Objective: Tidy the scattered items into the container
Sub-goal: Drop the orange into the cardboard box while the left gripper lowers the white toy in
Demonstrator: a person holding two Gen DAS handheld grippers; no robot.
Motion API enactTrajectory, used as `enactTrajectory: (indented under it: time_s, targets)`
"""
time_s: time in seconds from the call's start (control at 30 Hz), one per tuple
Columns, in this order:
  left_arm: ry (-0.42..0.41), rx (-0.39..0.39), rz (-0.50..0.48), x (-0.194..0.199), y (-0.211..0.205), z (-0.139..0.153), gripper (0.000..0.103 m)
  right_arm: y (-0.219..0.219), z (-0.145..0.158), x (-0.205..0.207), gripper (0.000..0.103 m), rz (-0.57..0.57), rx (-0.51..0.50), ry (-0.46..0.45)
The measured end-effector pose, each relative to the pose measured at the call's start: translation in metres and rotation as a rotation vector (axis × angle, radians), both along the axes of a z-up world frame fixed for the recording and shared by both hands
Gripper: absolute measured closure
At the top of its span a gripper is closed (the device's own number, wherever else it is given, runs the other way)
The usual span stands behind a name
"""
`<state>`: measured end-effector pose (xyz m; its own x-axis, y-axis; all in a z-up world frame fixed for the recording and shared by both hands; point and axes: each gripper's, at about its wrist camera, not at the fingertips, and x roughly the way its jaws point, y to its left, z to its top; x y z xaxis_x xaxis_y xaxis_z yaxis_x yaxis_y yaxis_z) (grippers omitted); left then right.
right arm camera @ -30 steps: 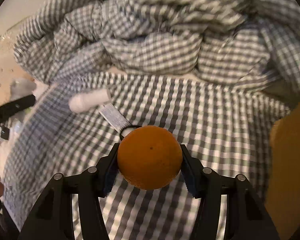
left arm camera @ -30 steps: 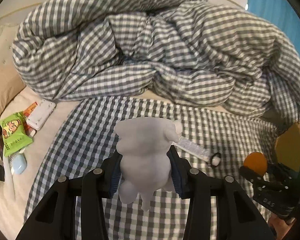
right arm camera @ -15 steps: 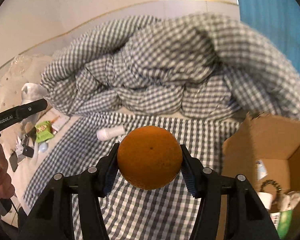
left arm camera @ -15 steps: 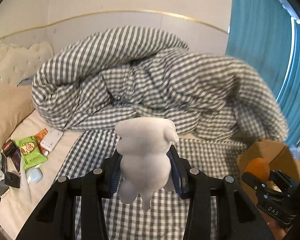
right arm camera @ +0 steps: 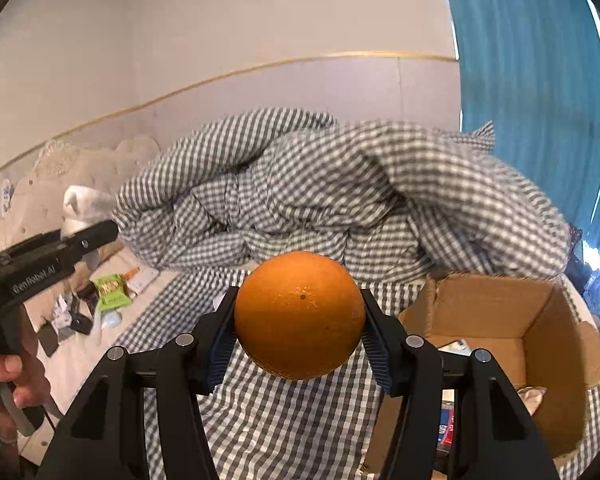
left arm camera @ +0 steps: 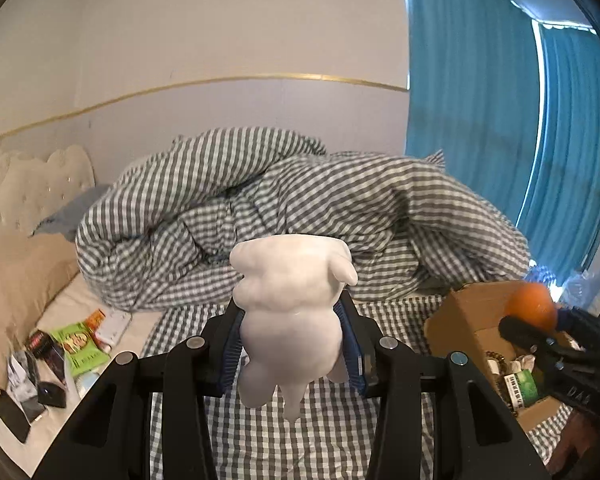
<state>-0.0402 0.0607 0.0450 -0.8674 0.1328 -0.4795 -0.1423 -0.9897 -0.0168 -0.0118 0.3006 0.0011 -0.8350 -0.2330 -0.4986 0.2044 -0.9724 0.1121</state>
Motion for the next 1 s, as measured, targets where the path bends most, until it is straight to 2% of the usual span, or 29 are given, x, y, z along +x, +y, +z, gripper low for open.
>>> enactTrajectory:
  time_s: [0.2,0.43,0.67,0.87,1.0]
  targets:
    - [0.004,0.041,-0.032,0.016,0.006,0.009,0.059,0.006,0.021,0.021,0.046,-0.013,0.006,0.044]
    - [0.006,0.037,-0.059,0.019,0.034,0.008,0.059,0.034,0.016,0.024,0.046,-0.075,0.023,0.027]
    - [-0.011,0.042,-0.104,0.014,0.069,0.002,0.059,0.101,-0.011,0.015,0.046,-0.208,0.053,-0.055]
    - [-0.022,0.031,-0.137,0.009,0.100,-0.004,0.059,0.171,-0.046,0.012,0.046,-0.335,0.061,-0.155]
    - [-0.038,0.022,-0.157,0.006,0.116,-0.009,0.059,0.201,-0.067,0.009,0.046,-0.375,0.062,-0.208]
